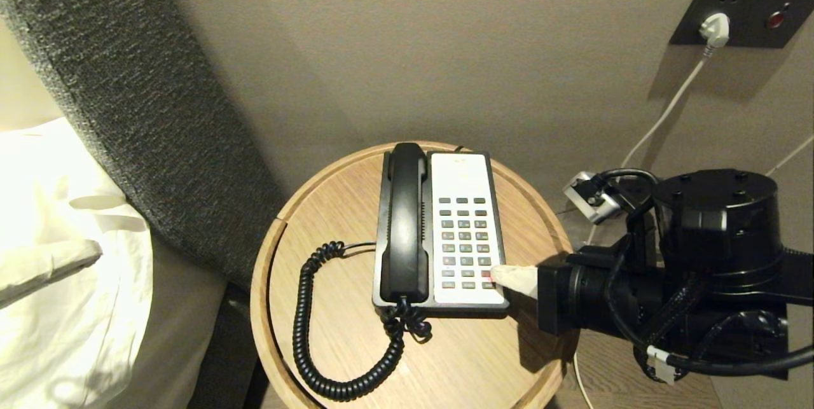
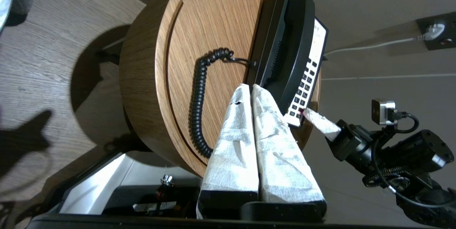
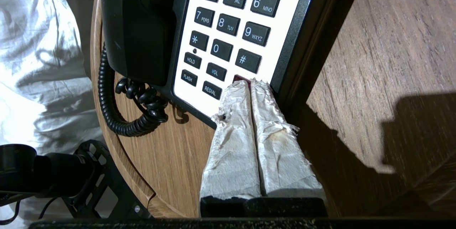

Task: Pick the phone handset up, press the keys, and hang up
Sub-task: End the call using the dial pad

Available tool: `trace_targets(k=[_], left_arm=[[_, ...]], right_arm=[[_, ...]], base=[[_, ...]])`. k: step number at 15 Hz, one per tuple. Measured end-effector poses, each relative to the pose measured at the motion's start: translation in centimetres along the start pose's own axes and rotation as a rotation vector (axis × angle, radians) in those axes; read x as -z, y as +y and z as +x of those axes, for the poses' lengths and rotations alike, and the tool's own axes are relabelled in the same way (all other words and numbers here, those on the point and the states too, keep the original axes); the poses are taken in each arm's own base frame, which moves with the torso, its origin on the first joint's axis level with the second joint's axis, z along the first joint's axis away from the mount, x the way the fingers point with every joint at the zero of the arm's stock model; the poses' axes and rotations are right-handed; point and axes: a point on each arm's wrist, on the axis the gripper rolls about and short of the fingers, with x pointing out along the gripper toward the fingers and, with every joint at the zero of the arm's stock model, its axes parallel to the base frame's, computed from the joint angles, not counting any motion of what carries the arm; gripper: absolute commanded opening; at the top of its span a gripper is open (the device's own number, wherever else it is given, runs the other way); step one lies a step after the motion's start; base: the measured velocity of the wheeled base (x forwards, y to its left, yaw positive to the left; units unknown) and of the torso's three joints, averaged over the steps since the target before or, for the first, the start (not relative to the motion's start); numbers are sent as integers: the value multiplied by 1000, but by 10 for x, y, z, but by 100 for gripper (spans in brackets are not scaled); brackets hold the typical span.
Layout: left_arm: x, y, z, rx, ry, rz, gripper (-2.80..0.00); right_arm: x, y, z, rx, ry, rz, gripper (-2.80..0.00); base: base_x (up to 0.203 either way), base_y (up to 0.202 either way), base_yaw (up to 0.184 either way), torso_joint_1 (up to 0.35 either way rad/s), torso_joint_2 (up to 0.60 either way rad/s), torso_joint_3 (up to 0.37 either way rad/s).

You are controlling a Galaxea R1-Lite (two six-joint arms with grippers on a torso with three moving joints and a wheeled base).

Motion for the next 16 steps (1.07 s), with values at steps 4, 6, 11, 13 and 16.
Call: trace_targets(k=[4,6,11,13,16], left_arm=[[1,1,-1,2,-1,-2,-280],[1,1,-1,2,-1,-3,-280],[3,3,-2,-1,2,-3,-280],[3,3,-2,-1,1,-3,-280],[3,3,-2,3,4,-3,-280]], right_arm=[[0,3,-5,-20,-5,7,-280],[1,4,-9,-24,-6,7,-280],[4,3,-9,-22,0,4,-280],[4,3,-9,-21,3,4,-280],[4,2,-6,-18,9,5,-280]], base=[[0,0,0,0,0,0],[0,0,0,0,0,0],[0,0,0,0,0,0],[0,0,0,0,0,0],[0,0,0,0,0,0]])
